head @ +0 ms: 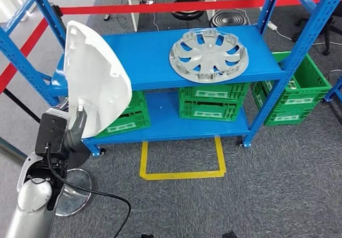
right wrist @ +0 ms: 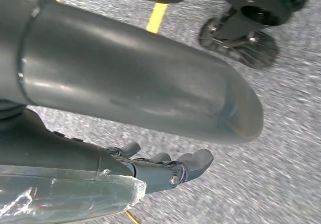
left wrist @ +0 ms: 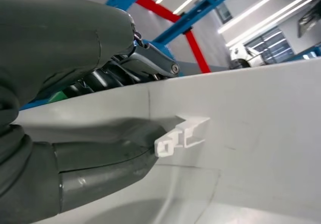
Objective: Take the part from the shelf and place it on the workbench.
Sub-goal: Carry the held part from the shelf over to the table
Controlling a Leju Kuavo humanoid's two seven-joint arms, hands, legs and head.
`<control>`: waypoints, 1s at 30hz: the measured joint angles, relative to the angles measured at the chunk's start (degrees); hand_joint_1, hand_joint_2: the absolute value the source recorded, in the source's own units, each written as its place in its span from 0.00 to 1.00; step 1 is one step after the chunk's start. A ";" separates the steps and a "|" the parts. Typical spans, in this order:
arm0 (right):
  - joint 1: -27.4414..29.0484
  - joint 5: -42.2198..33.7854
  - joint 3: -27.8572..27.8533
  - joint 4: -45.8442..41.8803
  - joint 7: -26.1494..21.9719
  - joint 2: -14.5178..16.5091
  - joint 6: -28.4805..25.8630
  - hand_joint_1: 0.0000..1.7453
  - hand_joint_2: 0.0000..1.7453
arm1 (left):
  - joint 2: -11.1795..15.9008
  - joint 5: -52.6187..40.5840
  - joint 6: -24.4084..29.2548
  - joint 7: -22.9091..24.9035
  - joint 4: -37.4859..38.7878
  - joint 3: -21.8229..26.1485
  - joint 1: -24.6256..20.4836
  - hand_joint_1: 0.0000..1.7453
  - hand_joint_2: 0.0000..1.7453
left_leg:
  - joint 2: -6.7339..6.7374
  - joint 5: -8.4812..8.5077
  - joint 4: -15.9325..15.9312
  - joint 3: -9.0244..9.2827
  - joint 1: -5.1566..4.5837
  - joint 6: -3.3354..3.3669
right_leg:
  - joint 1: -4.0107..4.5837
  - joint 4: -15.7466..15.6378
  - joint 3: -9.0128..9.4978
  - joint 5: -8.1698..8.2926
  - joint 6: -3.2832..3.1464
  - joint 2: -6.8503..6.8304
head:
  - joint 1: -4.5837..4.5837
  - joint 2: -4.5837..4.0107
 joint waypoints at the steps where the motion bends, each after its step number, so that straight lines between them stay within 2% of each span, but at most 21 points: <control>1: 0.01 0.00 -0.03 0.00 0.03 0.00 0.02 0.00 0.00 | -0.01 0.01 -0.01 0.02 -0.04 -0.01 0.02 1.00 1.00 | 0.00 1.33 -1.94 2.15 -0.12 0.35 | 0.07 0.00 -0.93 0.71 0.06 0.00 | 0.01 0.00; 2: -0.01 0.00 -0.06 0.00 0.06 0.01 0.04 0.00 0.00 | -0.01 0.05 -0.02 0.06 -0.18 -0.01 0.02 1.00 1.00 | 0.01 2.13 -5.43 5.24 -0.34 0.83 | 0.11 0.01 -1.71 1.37 0.17 0.01 | 0.01 0.00; 4: -0.05 0.00 -0.14 0.00 0.14 0.02 0.09 0.00 0.00 | -0.02 0.31 -0.13 0.23 -0.67 -0.03 -0.02 1.00 1.00 | 0.09 1.49 -13.56 11.36 -0.85 1.61 | 0.27 0.11 -2.75 2.48 0.61 0.03 | 0.04 0.01; 5: -0.03 0.00 -0.19 0.00 0.19 0.02 0.12 0.00 0.00 | -0.04 0.53 -0.18 0.37 -0.92 -0.03 0.00 1.00 1.00 | 0.13 0.78 -16.14 13.10 -1.08 1.83 | 0.28 0.08 -2.95 3.01 0.89 0.01 | 0.02 0.01; 6: 0.02 0.00 -0.24 0.00 0.23 0.02 0.14 0.00 0.00 | -0.07 0.74 -0.22 0.51 -1.08 -0.04 0.11 1.00 1.00 | 0.16 0.48 -17.36 13.71 -1.24 2.00 | 0.27 -0.05 -3.00 3.51 1.24 -0.01 | 0.03 0.01; 8: 0.17 0.00 -0.32 0.00 0.28 0.01 0.14 0.00 0.00 | -0.18 1.02 -0.29 0.76 -1.20 -0.04 0.42 1.00 1.00 | 0.23 1.35 -17.57 13.32 -1.16 2.54 | 0.11 -0.09 -3.23 3.93 1.95 -0.08 | -0.05 0.00; 9: 0.23 -0.01 -0.35 0.00 0.29 0.00 0.13 0.00 0.00 | -0.25 1.07 -0.33 0.84 -1.24 -0.04 0.55 1.00 1.00 | 0.26 1.89 -17.68 13.07 -1.04 2.90 | 0.08 0.96 -3.76 3.02 2.31 -0.08 | 0.11 0.00; 10: 0.28 -0.01 -0.38 0.00 0.31 -0.01 0.14 0.00 0.00 | -0.34 1.18 -0.38 0.91 -1.27 -0.03 0.62 1.00 1.00 | 0.30 2.47 -17.79 12.70 -0.89 3.19 | 0.05 3.34 -4.78 1.29 2.63 -0.07 | 0.29 0.00; 12: 0.33 -0.03 -0.44 0.01 0.35 -0.01 0.21 0.00 0.00 | -0.53 1.68 -0.55 1.02 -1.30 -0.01 0.83 1.00 1.00 | 0.30 3.34 -17.71 11.70 -0.83 3.46 | -0.05 10.86 -7.44 -3.46 3.16 -0.05 | 0.71 0.00; 14: 0.40 -0.05 -0.51 0.01 0.37 -0.01 0.39 0.00 0.00 | -0.71 2.56 -0.92 1.14 -1.30 0.00 1.23 1.00 1.00 | 0.30 4.09 -17.62 10.76 -0.82 3.38 | -0.15 15.88 -8.47 -5.96 3.48 -0.06 | 0.77 0.00; 15: 0.45 -0.08 -0.58 0.01 0.37 -0.01 0.53 0.00 0.00 | -0.78 2.95 -1.12 1.17 -1.30 0.00 1.45 1.00 1.00 | 0.30 4.39 -17.57 10.36 -0.79 3.25 | -0.21 15.46 -7.42 -5.84 3.56 -0.07 | 0.78 0.00; 16: 0.49 -0.13 -0.69 0.00 0.38 -0.03 0.68 0.00 0.00 | -0.81 3.22 -1.27 1.18 -1.30 0.00 1.63 1.00 1.00 | 0.31 4.62 -17.52 10.06 -0.73 3.08 | -0.29 12.82 -5.16 -4.90 3.62 -0.09 | 0.78 0.00; 18: 0.43 -0.47 -0.90 0.01 0.42 -0.05 1.06 0.00 0.00 | -0.82 3.39 -1.45 1.18 -1.33 0.01 1.79 1.00 1.00 | 0.36 4.90 -17.27 9.64 -0.71 2.56 | -0.38 4.77 0.56 -3.12 3.64 -0.26 | 0.82 0.00; 19: 0.36 -0.71 -0.98 0.01 0.44 -0.05 1.22 0.00 0.00 | -0.80 3.37 -1.48 1.17 -1.36 0.01 1.79 1.00 1.00 | 0.40 4.98 -17.07 9.42 -0.78 2.27 | -0.38 1.78 2.52 -2.68 3.36 -0.27 | 0.79 0.00; 20: 0.30 -0.92 -1.06 0.01 0.45 -0.05 1.34 0.00 0.00 | -0.79 3.33 -1.51 1.17 -1.38 0.02 1.80 1.00 1.00 | 0.42 5.10 -16.91 9.20 -0.87 1.96 | -0.33 0.27 3.40 -2.69 2.98 -0.25 | 0.76 0.00; 23: 0.37 -1.08 -1.35 0.00 0.49 -0.07 1.47 0.00 0.00 | -0.76 3.20 -1.57 1.17 -1.41 -0.01 1.95 1.00 1.00 | 0.41 5.33 -16.67 8.69 -0.79 1.08 | -0.16 0.11 3.09 -2.39 1.52 0.09 | 0.75 0.00; 25: 0.40 -1.07 -1.41 0.00 0.49 -0.07 1.49 0.00 0.00 | -0.72 3.14 -1.56 1.16 -1.41 -0.03 1.98 1.00 1.00 | 0.33 3.63 -14.44 7.67 -0.64 0.47 | -0.27 0.02 2.86 -2.04 0.76 0.26 | 0.60 0.00; 26: 0.39 -1.07 -1.42 0.00 0.49 -0.07 1.50 0.00 0.00 | -0.70 3.09 -1.54 1.15 -1.41 -0.04 1.99 1.00 1.00 | 0.28 2.02 -11.89 6.51 -0.59 0.19 | -0.31 -0.01 2.70 -1.91 0.50 0.35 | 0.49 0.00; 28: 0.47 -1.07 -1.44 0.00 0.48 -0.09 1.52 0.00 0.00 | -0.67 2.91 -1.47 1.15 -1.40 -0.04 2.16 1.00 1.00 | 0.26 -1.69 -4.11 2.78 -0.52 -0.08 | -0.28 0.00 2.20 -1.67 0.22 0.60 | 0.36 0.01; 29: 0.55 -1.07 -1.47 0.00 0.48 -0.10 1.53 0.00 0.00 | -0.66 2.85 -1.43 1.15 -1.39 -0.04 2.30 1.00 1.00 | 0.26 -2.55 -1.22 1.37 -0.51 -0.10 | -0.25 0.01 1.96 -1.54 0.19 0.75 | 0.36 0.01; 30: 0.64 -1.07 -1.51 0.00 0.47 -0.11 1.55 0.00 0.00 | -0.64 2.79 -1.37 1.15 -1.39 -0.04 2.43 1.00 1.00 | 0.25 -2.37 -0.08 0.81 -0.51 -0.01 | -0.23 0.01 1.77 -1.40 0.20 0.95 | 0.36 0.01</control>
